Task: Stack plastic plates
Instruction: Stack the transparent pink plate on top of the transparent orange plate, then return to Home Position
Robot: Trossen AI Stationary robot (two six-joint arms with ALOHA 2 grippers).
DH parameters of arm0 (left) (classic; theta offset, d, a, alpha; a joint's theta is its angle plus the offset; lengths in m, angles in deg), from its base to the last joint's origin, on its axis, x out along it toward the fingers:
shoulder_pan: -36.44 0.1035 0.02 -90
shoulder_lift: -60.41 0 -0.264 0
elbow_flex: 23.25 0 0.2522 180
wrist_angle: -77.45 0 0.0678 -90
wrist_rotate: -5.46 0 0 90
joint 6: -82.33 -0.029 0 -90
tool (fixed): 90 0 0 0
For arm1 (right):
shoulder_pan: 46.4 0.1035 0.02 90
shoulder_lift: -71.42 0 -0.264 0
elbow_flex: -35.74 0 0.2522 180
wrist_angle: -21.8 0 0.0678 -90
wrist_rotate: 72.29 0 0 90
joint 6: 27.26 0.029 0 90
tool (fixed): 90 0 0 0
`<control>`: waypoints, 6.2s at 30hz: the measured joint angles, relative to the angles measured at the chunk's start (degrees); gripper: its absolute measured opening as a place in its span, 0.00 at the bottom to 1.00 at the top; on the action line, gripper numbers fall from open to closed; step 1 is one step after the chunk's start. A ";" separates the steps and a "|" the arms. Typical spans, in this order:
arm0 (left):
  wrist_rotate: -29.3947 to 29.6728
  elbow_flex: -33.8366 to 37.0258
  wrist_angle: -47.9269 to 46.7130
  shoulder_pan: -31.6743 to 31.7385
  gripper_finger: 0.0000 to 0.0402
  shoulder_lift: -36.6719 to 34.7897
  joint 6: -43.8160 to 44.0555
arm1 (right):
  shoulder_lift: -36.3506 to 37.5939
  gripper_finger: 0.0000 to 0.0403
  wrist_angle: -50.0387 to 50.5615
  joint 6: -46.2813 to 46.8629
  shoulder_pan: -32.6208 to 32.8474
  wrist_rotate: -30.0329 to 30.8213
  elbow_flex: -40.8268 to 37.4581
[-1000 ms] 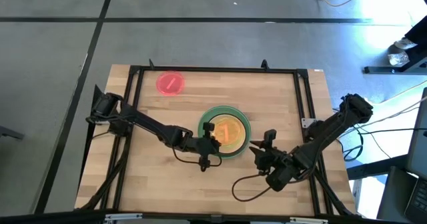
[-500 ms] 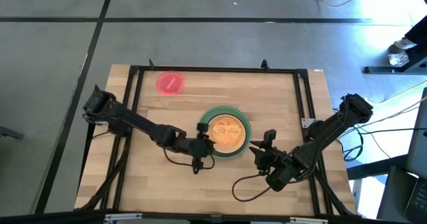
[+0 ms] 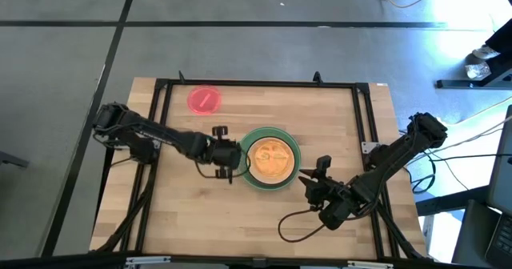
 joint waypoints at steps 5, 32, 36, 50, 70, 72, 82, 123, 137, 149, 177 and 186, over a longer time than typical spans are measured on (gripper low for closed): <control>-5.34 0.00 -0.37 6.08 0.23 0.00 -3.10 | 0.00 0.27 0.02 0.00 0.00 0.00 0.00; -15.38 15.94 9.84 35.27 0.23 -0.68 -11.35 | -0.02 0.27 0.09 0.00 0.00 0.39 -0.04; -11.09 18.04 13.27 37.04 0.23 -0.68 -11.48 | -0.02 0.27 0.05 0.00 0.00 1.83 -0.04; -2.16 21.42 19.93 42.46 0.23 -0.66 -13.46 | -0.02 0.27 0.04 0.02 0.00 3.26 -0.04; -7.69 25.83 26.92 44.33 0.03 -0.70 -17.68 | -0.02 0.27 0.07 0.00 0.00 5.81 -0.04; -7.20 25.83 27.07 43.65 0.01 -0.64 -17.42 | -0.02 0.27 0.07 0.00 0.00 5.81 -0.04; 0.06 22.69 23.23 33.30 0.01 -1.21 -17.49 | -0.02 0.27 0.28 0.00 0.00 5.81 -0.04; -18.95 11.15 50.11 1.67 0.01 3.38 -24.99 | -0.02 0.27 0.66 0.00 0.00 5.78 -0.04; -19.21 11.15 48.68 1.72 0.22 3.61 -22.70 | -0.02 0.27 0.43 0.71 0.00 5.35 -0.04; -16.69 11.80 40.72 0.63 0.24 -3.95 -21.90 | 0.04 0.27 0.66 2.86 0.02 5.98 -2.39; -16.81 57.17 76.03 10.53 0.05 -43.36 -9.03 | 55.61 0.27 -46.33 -9.23 -12.44 -15.78 -51.98; -16.81 63.28 73.40 11.01 0.00 -55.61 -7.89 | 70.35 0.05 -48.03 -9.48 -23.80 -33.85 -58.15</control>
